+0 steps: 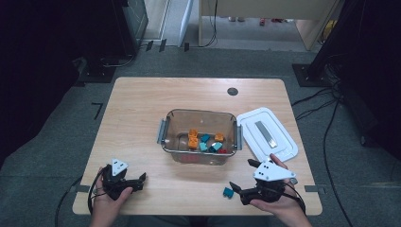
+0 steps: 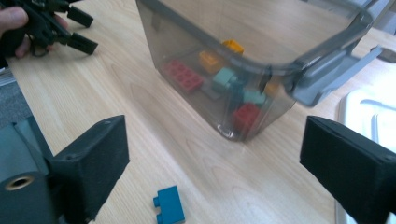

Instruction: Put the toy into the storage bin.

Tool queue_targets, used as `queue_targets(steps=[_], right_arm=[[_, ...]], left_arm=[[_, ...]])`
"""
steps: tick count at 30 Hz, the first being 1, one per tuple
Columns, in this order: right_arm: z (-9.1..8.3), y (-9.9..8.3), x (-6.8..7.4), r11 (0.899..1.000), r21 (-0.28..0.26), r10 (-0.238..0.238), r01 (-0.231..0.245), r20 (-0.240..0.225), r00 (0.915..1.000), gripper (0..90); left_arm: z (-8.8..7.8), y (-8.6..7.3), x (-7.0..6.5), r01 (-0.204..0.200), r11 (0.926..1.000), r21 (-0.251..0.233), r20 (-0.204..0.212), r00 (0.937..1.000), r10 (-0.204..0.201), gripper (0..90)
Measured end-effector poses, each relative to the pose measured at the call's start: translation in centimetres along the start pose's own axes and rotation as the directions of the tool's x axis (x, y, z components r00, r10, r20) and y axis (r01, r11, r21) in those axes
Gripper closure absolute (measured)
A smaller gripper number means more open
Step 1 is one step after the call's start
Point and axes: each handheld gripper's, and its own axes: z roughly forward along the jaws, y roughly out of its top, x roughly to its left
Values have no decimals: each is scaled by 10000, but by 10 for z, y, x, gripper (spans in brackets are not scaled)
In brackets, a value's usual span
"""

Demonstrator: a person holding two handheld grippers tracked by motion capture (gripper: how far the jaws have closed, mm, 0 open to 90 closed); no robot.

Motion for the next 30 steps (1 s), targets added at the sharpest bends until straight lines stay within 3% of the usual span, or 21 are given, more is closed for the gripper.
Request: queue_targets(steps=[9, 15, 17, 30], right_arm=[[12, -25, 5, 9999, 138, 53, -50, -253, 9997, 260], [21, -39, 8, 9997, 227, -48, 58, -428, 9991, 496], [25, -43, 8, 9995, 308, 34, -17, -548, 9985, 530], [44, -64, 12, 9945, 1021, -148, 216, -669, 9976, 574]], left_arm=[[0, 0, 0, -3, 10000, 2, 0, 10000, 3, 14], [0, 0, 0, -2, 10000, 1, 0, 10000, 2, 14], [0, 0, 0, -3, 10000, 1, 1, 10000, 3, 15], [0, 0, 0, -1, 10000, 0, 1, 10000, 1, 15]])
